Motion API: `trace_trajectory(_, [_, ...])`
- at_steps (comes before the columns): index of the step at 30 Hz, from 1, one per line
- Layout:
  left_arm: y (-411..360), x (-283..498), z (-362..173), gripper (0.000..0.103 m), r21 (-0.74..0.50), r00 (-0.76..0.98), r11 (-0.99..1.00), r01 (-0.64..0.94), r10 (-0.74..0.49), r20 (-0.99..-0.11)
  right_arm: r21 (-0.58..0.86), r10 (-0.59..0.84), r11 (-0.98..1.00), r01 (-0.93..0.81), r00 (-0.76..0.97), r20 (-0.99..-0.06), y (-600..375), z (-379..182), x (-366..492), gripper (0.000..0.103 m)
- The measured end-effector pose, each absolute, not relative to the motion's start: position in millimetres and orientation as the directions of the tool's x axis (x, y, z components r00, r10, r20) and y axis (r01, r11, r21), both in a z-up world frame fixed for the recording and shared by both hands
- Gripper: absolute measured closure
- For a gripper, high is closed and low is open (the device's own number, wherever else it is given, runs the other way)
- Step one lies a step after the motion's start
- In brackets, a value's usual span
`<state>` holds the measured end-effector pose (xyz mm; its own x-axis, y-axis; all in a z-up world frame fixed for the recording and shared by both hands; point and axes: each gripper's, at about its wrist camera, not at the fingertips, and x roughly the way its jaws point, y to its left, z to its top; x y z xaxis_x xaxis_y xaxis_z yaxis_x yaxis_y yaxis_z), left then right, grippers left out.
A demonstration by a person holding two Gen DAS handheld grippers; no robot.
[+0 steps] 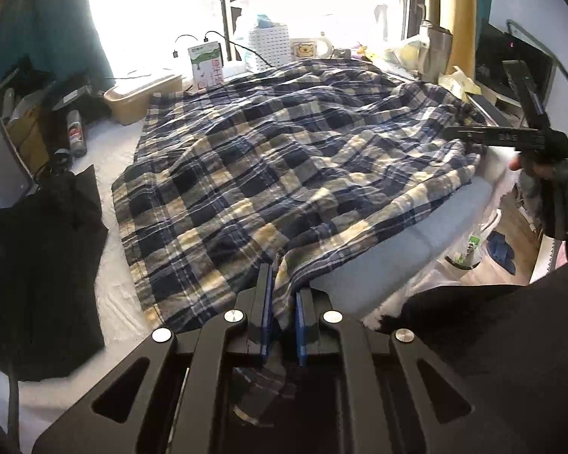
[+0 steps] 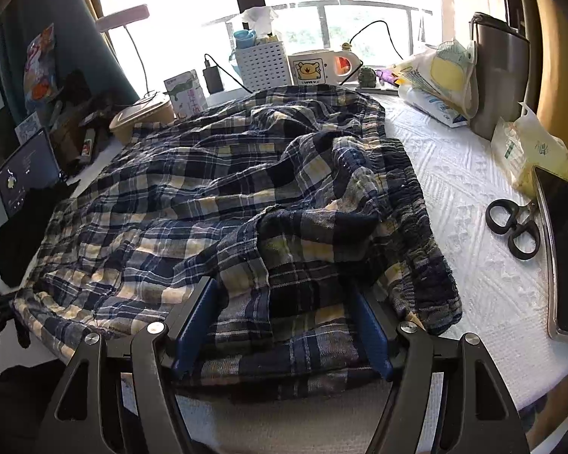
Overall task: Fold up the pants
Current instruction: 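Grasp the plaid pants hem with the left gripper while the right gripper releases and withdraws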
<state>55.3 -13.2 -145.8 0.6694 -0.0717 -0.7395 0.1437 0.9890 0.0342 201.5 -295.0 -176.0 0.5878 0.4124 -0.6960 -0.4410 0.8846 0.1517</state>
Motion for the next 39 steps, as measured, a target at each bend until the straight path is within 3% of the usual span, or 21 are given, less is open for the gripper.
trace_trajectory(1, [-11,56,-149,0.087,0.053,0.677,0.99,0.134,-0.053,-0.734,0.154,0.415,0.884,-0.442,0.587,-0.695,-296,-176,201,0.031])
trace_trajectory(5, [-7,52,-163,0.041,0.141,0.683,0.985,0.094,0.039,-0.729,0.149,0.41,0.886,-0.439,0.595,-0.691,-299,-174,196,0.031])
trace_trajectory(7, [-2,48,-162,0.041,0.129,0.692,0.986,0.102,0.023,-0.722,0.139,0.416,0.882,-0.451,0.603,-0.681,-302,-169,189,0.031])
trace_trajectory(8, [2,48,-162,0.045,0.104,0.69,0.99,0.1,0.006,-0.723,0.13,0.419,0.879,-0.459,0.613,-0.669,-306,-165,184,0.031])
trace_trajectory(9, [5,49,-161,0.065,0.082,0.689,0.992,0.097,-0.008,-0.725,0.107,0.413,0.88,-0.462,0.634,-0.654,-311,-159,178,0.031])
trace_trajectory(11, [7,50,-160,0.089,0.057,0.687,0.993,0.102,-0.029,-0.726,0.058,0.391,0.886,-0.46,0.673,-0.628,-325,-148,167,0.031])
trace_trajectory(12, [6,49,-158,0.094,0.061,0.691,0.993,0.104,-0.028,-0.722,0.034,0.374,0.891,-0.453,0.688,-0.622,-331,-145,164,0.026])
trace_trajectory(14, [10,50,-153,0.095,0.032,0.694,0.994,0.109,-0.053,-0.718,-0.035,0.319,0.903,-0.428,0.724,-0.611,-345,-141,159,0.017])
trace_trajectory(20, [20,53,-132,0.096,-0.043,0.704,0.992,0.118,-0.114,-0.701,-0.187,0.217,0.886,-0.424,0.735,-0.642,-358,-156,156,0.017])
trace_trajectory(29, [26,63,-122,0.096,-0.042,0.703,0.991,0.123,-0.117,-0.701,-0.449,0.151,0.78,-0.436,0.827,-0.541,-306,-182,159,0.018])
trace_trajectory(34, [33,63,-123,0.096,-0.059,0.698,0.991,0.119,-0.126,-0.705,-0.47,0.19,0.749,-0.467,0.831,-0.523,-294,-183,162,0.036])
trace_trajectory(35, [33,63,-124,0.096,-0.065,0.695,0.99,0.122,-0.132,-0.707,-0.47,0.191,0.742,-0.478,0.823,-0.534,-292,-186,164,0.044])
trace_trajectory(36, [34,62,-125,0.096,-0.069,0.693,0.99,0.125,-0.136,-0.708,-0.466,0.194,0.738,-0.488,0.815,-0.547,-292,-189,166,0.061])
trace_trajectory(37, [33,60,-126,0.096,-0.076,0.689,0.988,0.132,-0.146,-0.71,-0.455,0.208,0.743,-0.492,0.814,-0.542,-293,-189,166,0.065])
trace_trajectory(38, [33,59,-126,0.096,-0.083,0.688,0.986,0.141,-0.158,-0.709,-0.442,0.209,0.752,-0.489,0.813,-0.543,-295,-189,168,0.077])
trace_trajectory(39, [32,57,-126,0.096,-0.09,0.688,0.984,0.151,-0.17,-0.705,-0.431,0.213,0.757,-0.491,0.809,-0.548,-297,-188,168,0.079])
